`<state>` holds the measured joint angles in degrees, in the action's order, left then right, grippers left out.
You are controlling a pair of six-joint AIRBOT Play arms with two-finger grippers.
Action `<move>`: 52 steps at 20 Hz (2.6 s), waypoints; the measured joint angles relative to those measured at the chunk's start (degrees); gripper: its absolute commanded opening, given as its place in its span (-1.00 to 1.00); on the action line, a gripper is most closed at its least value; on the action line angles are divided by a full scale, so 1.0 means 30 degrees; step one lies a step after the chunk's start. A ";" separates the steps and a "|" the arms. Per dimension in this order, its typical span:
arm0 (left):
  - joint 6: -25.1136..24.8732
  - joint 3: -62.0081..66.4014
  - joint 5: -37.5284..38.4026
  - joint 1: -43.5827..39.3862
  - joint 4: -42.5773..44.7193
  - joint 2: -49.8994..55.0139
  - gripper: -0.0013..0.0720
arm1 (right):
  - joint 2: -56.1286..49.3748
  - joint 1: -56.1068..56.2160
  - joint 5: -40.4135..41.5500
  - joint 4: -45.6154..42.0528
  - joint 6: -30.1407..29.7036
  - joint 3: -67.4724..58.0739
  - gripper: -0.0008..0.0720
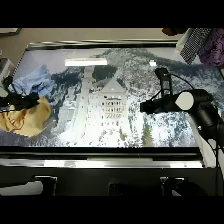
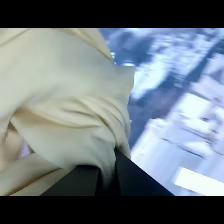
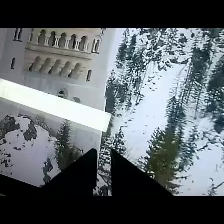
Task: Fold the clothes and pants, and hang the long-sleeved shirts on hangers.
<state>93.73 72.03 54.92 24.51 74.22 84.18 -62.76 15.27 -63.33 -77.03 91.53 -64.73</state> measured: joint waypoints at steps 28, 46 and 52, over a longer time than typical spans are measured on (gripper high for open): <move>-0.0882 0.0291 0.0998 -0.6929 -0.8859 -0.3293 0.32 | 0.0379 -1.0193 -0.1472 0.8153 -0.3854 0.3643 0.02; -0.1668 0.0036 0.3198 -0.2754 -0.7242 -0.3665 0.57 | -0.7169 -0.4823 0.3708 1.7034 -0.8801 0.7555 -0.34; -0.2178 -0.1705 0.3031 -0.1814 -0.6994 -0.3337 0.48 | -0.7730 -0.4787 0.3825 1.7325 -0.9326 0.7548 -0.90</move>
<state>87.20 66.92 64.01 19.07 53.23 74.17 -85.95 0.91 -51.86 -25.06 63.55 -42.09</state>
